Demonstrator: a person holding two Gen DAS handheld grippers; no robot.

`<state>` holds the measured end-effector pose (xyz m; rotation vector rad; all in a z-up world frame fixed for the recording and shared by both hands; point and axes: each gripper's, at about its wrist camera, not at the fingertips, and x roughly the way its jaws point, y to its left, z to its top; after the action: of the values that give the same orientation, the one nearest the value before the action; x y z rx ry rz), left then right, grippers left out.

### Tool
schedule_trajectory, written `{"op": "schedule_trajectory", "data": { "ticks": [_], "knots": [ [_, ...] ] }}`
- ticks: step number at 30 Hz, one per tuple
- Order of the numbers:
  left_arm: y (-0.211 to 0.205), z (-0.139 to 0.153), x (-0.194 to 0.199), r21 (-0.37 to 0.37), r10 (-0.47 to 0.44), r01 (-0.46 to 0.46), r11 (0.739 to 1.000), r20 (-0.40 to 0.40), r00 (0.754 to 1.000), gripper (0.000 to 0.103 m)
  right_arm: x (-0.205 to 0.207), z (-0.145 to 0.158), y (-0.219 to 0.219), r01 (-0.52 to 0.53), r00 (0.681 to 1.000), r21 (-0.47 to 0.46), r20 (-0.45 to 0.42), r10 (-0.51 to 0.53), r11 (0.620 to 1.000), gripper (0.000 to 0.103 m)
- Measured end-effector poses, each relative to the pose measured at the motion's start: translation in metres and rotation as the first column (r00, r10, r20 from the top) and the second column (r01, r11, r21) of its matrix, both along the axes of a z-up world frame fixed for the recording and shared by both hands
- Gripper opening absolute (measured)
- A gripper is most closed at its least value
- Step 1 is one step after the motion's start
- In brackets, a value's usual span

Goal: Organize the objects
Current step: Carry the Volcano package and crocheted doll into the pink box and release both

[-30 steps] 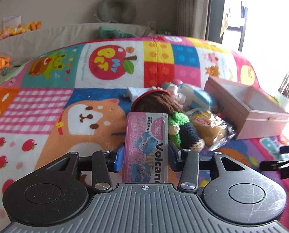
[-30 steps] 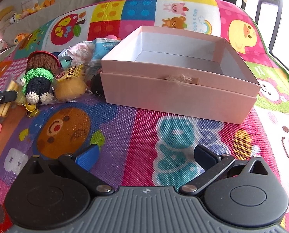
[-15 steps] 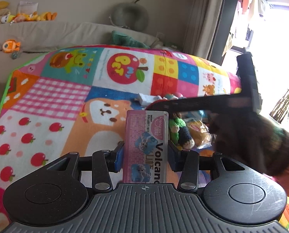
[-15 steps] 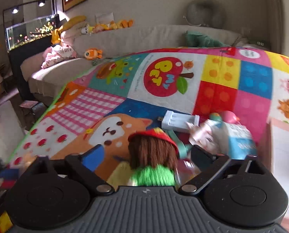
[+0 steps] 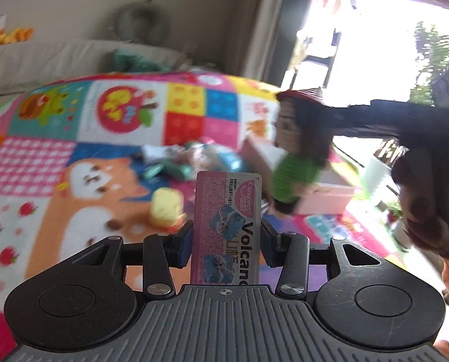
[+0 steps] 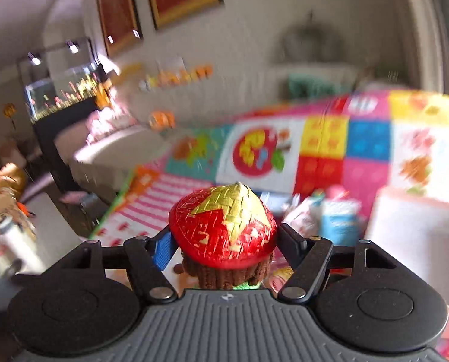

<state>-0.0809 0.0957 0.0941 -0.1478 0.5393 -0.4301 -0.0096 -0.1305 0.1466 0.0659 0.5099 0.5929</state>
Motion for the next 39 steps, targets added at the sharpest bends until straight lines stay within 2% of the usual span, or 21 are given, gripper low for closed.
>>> {"op": "schedule_trajectory", "data": {
  "ticks": [5, 7, 10, 13, 16, 19, 21, 24, 26, 28, 32, 36, 39],
  "knots": [
    [-0.066, 0.040, 0.039, 0.027, -0.091, 0.089, 0.996, 0.078, 0.993, 0.049, -0.079, 0.035, -0.079, 0.107, 0.983, 0.057, 0.145, -0.114, 0.993, 0.071],
    [-0.099, 0.050, 0.071, 0.025, -0.123, 0.122, 0.992, 0.064, 0.990, 0.049, -0.099, 0.039, -0.108, 0.171, 0.965, 0.083, 0.186, -0.184, 0.982, 0.071],
    [-0.147, 0.054, 0.133, -0.029, -0.148, 0.148, 0.989, -0.006, 0.989, 0.049, -0.119, 0.033, -0.143, 0.274, 0.931, 0.106, 0.220, -0.291, 0.956, 0.071],
    [-0.191, 0.040, 0.196, -0.023, -0.127, 0.126, 0.992, -0.086, 0.988, 0.049, -0.125, 0.021, -0.164, 0.328, 0.914, 0.103, 0.215, -0.343, 0.939, 0.071],
    [-0.217, 0.006, 0.246, 0.012, -0.075, 0.079, 0.997, -0.193, 0.978, 0.049, -0.125, 0.008, -0.185, 0.349, 0.914, 0.118, 0.178, -0.366, 0.930, 0.071],
    [-0.223, -0.033, 0.271, 0.045, -0.010, 0.028, 0.999, -0.352, 0.936, 0.046, -0.121, -0.005, -0.203, 0.386, 0.901, 0.139, 0.157, -0.405, 0.912, 0.071],
    [-0.217, -0.047, 0.270, 0.058, 0.009, 0.015, 0.998, -0.398, 0.917, 0.045, -0.117, -0.013, -0.211, 0.404, 0.895, 0.144, 0.143, -0.423, 0.903, 0.071],
    [-0.224, -0.047, 0.262, 0.188, 0.003, 0.070, 0.980, -0.362, 0.932, 0.045, -0.107, -0.025, -0.216, 0.408, 0.897, 0.151, 0.117, -0.427, 0.900, 0.071],
    [-0.228, -0.038, 0.257, 0.240, -0.013, 0.102, 0.965, -0.345, 0.939, 0.045, -0.098, -0.032, -0.217, 0.405, 0.903, 0.162, 0.084, -0.422, 0.900, 0.071],
    [-0.225, -0.023, 0.258, 0.220, -0.024, 0.091, 0.971, -0.288, 0.957, 0.045, -0.087, -0.036, -0.216, 0.400, 0.907, 0.169, 0.065, -0.415, 0.901, 0.071],
    [-0.207, 0.014, 0.255, 0.131, -0.019, 0.036, 0.991, -0.130, 0.991, 0.044, -0.067, -0.039, -0.209, 0.405, 0.909, 0.167, 0.031, -0.415, 0.899, 0.071],
    [-0.180, 0.032, 0.221, 0.052, -0.063, 0.064, 0.997, -0.033, 0.997, 0.043, -0.031, -0.037, -0.204, 0.428, 0.902, 0.139, -0.002, -0.431, 0.893, 0.071],
    [-0.158, 0.022, 0.180, 0.024, -0.099, 0.099, 0.995, 0.003, 0.995, 0.043, 0.016, -0.031, -0.201, 0.425, 0.905, 0.140, -0.067, -0.420, 0.894, 0.071]
  ]
}}
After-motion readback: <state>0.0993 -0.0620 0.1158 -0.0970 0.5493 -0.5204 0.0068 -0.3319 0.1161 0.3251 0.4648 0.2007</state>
